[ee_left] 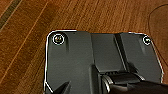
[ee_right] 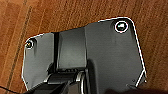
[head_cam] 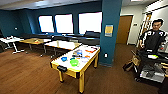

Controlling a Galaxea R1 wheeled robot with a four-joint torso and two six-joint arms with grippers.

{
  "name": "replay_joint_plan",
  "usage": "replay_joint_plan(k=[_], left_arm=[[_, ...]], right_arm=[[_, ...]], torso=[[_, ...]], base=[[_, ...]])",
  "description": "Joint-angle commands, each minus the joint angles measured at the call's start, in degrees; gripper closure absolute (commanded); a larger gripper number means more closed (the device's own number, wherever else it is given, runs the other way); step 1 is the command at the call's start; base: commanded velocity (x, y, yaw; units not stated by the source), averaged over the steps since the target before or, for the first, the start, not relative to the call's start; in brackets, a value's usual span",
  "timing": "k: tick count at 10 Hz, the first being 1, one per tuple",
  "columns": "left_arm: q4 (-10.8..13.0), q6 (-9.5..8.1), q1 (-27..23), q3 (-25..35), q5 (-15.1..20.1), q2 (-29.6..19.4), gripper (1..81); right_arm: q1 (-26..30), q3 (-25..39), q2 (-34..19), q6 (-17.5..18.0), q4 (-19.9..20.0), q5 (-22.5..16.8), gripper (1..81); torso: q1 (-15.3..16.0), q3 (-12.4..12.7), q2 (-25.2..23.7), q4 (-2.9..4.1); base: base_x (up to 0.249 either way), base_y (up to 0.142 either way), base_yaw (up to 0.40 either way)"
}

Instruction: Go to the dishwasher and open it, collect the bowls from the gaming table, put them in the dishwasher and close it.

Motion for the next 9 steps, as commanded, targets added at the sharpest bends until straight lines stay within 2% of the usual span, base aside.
replay_joint_plan(k=[1,4,9], left_arm=[[0.5,0.44,-2.7,-0.2,2.4,-0.2,1.0],[0.5,0.44,-2.7,-0.2,2.3,-0.2,1.0],[0.5,0.44,-2.7,-0.2,2.3,-0.2,1.0]], right_arm=[[3.3,0.1,0.3,-0.1,0.0,-3.5,1.0],[3.3,0.0,0.3,-0.1,0.0,-3.5,1.0],[3.3,0.2,0.3,-0.1,0.0,-3.5,1.0]], torso=[[0.0,0.0,0.0,0.0],[0.0,0.0,0.0,0.0],[0.0,0.0,0.0,0.0]], base=[[0.161,0.0,0.0],[0.161,0.021,0.0],[0.162,0.09,0.0]])
